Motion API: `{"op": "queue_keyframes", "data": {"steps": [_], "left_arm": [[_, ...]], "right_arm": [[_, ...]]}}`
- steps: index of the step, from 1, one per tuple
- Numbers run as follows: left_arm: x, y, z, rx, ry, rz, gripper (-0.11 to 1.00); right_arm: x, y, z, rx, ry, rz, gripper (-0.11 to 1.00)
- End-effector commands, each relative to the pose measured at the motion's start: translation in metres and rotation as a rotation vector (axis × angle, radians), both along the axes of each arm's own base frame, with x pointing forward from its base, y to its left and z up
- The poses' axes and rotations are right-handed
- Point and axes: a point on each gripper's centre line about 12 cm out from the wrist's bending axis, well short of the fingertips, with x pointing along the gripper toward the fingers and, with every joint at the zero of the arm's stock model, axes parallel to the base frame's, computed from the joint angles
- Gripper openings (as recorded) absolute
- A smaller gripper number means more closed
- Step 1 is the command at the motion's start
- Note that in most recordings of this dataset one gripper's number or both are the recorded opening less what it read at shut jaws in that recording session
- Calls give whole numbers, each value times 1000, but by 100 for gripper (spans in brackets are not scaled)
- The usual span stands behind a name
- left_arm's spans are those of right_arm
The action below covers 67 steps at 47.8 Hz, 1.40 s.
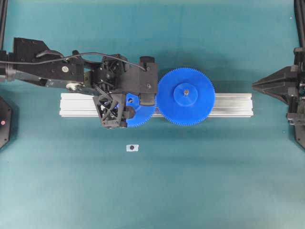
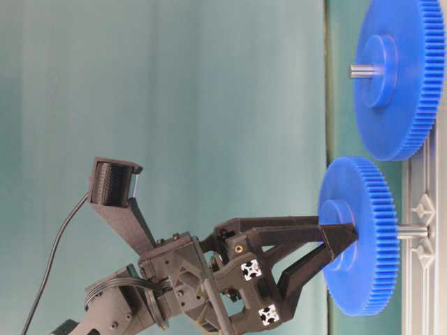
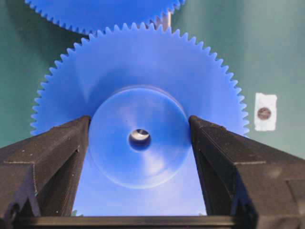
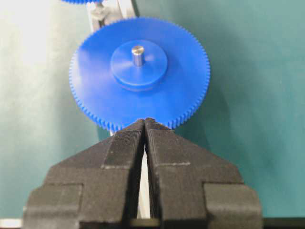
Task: Insert the small gear onto the shaft.
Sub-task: 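Lower the small gear onto the left shaft, meshing with the large gear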
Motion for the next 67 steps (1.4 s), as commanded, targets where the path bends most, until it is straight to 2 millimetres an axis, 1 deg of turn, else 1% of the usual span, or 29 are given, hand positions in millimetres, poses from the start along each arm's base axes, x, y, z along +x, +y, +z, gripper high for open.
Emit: {"op": "queue_keyframes", "data": {"steps": [1, 12, 21, 30, 44, 59, 61, 64, 67], "left_arm": [[8, -5, 15, 4, -63, -12, 71], [8, -7, 13, 4, -60, -17, 71], [6, -1, 14, 6, -58, -6, 71], [4, -1, 16, 5, -64, -3, 71], [4, 4, 14, 8, -59, 7, 71], [0, 4, 4, 0, -25, 13, 71], [1, 4, 3, 0, -23, 13, 75], [1, 4, 1, -6, -19, 21, 85], [1, 4, -1, -9, -15, 27, 88]], "right_arm": [[2, -1, 4, 3, -16, -7, 11], [2, -1, 4, 3, -16, -7, 11], [2, -1, 4, 4, -15, -7, 11], [2, -1, 4, 4, -15, -7, 11], [2, -1, 4, 4, -15, -7, 11], [2, -1, 4, 3, -16, -7, 11], [2, -1, 5, 3, -18, -7, 11], [2, -1, 4, 3, -16, -7, 11], [2, -1, 4, 5, -17, -8, 11]]}}
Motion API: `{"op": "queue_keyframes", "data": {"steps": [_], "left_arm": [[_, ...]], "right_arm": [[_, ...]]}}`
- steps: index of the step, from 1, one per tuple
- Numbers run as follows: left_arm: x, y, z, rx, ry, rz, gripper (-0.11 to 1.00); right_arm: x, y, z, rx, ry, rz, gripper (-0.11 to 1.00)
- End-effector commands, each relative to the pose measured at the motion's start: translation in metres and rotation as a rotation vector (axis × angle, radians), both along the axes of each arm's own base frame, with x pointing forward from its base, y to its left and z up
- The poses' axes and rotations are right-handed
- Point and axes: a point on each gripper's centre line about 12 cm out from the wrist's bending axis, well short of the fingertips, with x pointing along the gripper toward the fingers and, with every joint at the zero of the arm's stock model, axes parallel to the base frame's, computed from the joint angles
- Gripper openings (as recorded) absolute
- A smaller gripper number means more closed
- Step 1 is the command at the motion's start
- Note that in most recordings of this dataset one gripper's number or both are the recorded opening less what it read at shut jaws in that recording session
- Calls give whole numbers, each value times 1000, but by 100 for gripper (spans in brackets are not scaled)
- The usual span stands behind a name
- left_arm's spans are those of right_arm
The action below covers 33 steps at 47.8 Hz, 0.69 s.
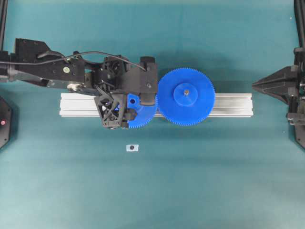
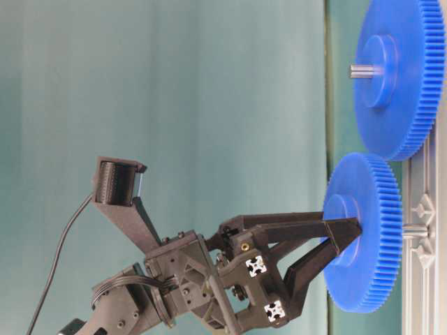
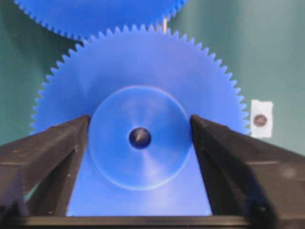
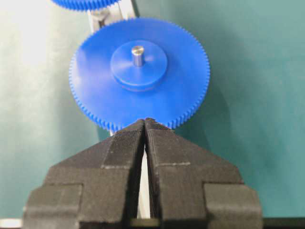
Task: Insert the small gear onto the shaft.
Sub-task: 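Lower the small gear onto the left shaft, meshing with the large gear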
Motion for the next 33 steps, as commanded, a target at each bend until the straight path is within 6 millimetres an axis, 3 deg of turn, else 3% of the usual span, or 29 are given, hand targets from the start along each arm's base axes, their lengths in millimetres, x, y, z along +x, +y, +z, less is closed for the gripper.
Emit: {"op": "queue_keyframes", "data": {"steps": [1, 33], "left_arm": [[1, 1, 5, -4, -16, 13, 88], [-1, -2, 18, -39, -6, 57, 87]], "right_arm": [[2, -1, 5, 2, -16, -7, 11], [2, -1, 4, 4, -16, -5, 11]]}}
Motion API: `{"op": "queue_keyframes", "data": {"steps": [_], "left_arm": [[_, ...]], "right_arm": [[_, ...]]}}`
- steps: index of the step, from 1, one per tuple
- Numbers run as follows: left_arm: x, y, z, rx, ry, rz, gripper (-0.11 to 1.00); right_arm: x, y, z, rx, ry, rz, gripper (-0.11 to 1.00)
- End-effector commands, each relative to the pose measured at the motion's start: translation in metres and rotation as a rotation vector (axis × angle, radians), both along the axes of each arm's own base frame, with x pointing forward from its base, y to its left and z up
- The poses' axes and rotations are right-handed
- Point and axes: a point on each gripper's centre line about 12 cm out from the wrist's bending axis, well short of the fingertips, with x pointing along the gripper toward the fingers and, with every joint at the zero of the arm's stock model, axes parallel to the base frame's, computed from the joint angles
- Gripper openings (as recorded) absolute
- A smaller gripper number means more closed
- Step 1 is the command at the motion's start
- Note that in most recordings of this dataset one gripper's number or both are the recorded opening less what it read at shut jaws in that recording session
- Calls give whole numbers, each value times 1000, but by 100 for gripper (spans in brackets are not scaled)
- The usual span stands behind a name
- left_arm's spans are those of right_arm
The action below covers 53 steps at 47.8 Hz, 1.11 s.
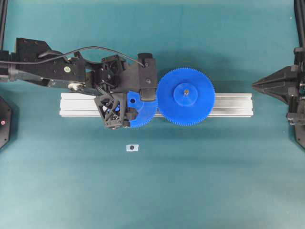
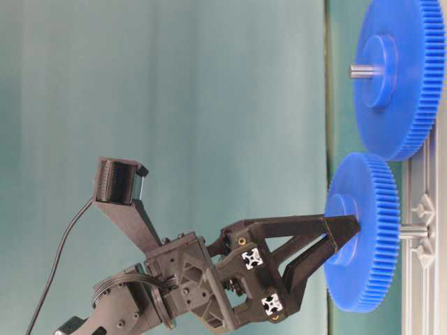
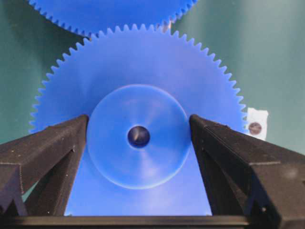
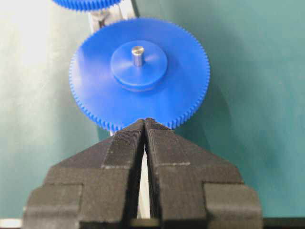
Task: Insert the small gear onto the shaft.
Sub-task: 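Lower the small gear onto the left shaft, meshing with the large gear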
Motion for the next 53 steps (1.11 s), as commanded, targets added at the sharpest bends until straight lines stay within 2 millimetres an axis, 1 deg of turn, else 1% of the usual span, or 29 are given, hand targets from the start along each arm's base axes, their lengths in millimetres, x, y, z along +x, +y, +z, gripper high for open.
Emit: {"op": "queue_keyframes", "data": {"steps": [1, 7, 26, 36, 43, 47, 53], "left_arm": [[2, -2, 19, 5, -49, -5, 87], [3, -2, 22, 5, -43, -5, 87], [0, -2, 22, 6, -9, -9, 88], [-6, -3, 13, 3, 53, -14, 88], [-9, -4, -1, -1, 97, -16, 88], [-8, -3, -3, -2, 102, -14, 88], [-4, -3, 4, 3, 79, -18, 88]], "right_arm": [[2, -1, 4, 5, -14, -8, 11], [2, -1, 4, 5, -14, -8, 11], [2, -1, 4, 5, -14, -6, 11], [2, -1, 3, 6, -12, -6, 11], [2, -1, 3, 5, -17, -8, 11], [2, -1, 3, 4, -20, -6, 11], [2, -1, 3, 4, -23, -8, 11]]}}
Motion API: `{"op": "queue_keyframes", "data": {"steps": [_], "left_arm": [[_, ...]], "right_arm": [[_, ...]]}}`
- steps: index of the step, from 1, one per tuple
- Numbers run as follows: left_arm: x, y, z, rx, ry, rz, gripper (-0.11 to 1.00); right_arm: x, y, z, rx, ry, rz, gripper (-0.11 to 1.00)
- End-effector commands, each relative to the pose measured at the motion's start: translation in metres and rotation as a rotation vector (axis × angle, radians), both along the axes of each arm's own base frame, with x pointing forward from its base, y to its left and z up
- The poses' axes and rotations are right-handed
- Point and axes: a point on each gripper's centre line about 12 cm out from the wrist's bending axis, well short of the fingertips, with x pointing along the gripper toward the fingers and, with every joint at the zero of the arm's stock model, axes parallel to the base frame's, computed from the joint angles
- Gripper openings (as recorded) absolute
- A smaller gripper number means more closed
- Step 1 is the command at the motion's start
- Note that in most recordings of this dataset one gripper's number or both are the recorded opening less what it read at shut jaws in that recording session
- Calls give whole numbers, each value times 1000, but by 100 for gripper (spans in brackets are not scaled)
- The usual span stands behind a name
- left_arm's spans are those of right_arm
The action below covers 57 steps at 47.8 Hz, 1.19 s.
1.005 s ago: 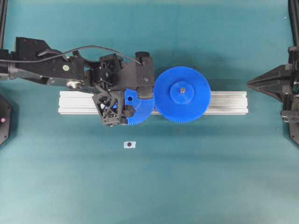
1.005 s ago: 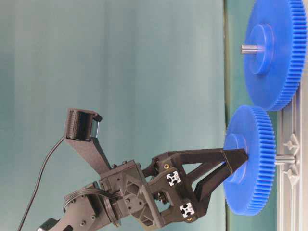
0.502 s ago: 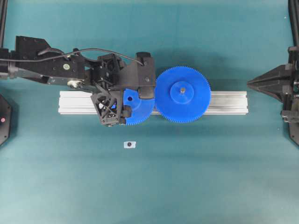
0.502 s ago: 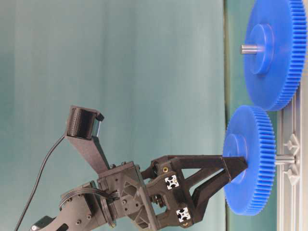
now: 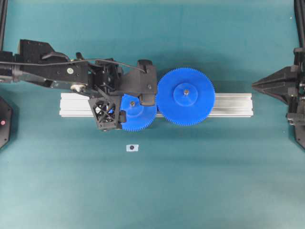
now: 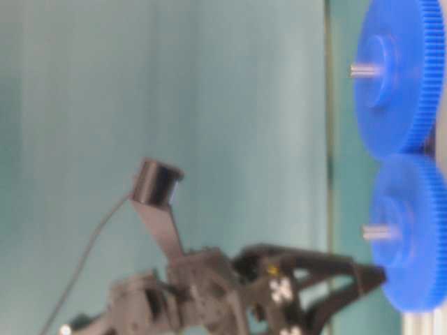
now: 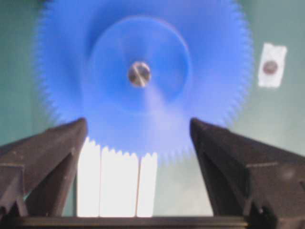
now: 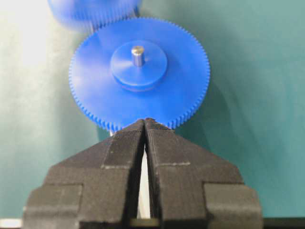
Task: Insert the small gear onto the shaft.
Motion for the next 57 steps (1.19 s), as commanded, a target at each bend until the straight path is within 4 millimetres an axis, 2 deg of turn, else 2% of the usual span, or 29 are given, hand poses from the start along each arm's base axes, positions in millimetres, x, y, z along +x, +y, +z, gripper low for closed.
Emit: {"op": "queue_keyframes", "data": {"steps": [1, 14, 34, 48, 57], "left_arm": [[6, -1, 18, 7, -53, -7, 88], [8, 0, 24, 11, -62, -12, 88], [1, -1, 41, 10, -95, -3, 88], [4, -1, 67, 22, -172, -12, 88], [11, -1, 89, 28, -301, -7, 88]], "right_arm": [[2, -1, 4, 5, -15, -7, 11], [2, -1, 3, 5, -15, -8, 11], [1, -1, 3, 4, -15, -7, 11], [1, -1, 3, 4, -15, -7, 11], [1, -1, 2, 4, -13, -7, 11]]}}
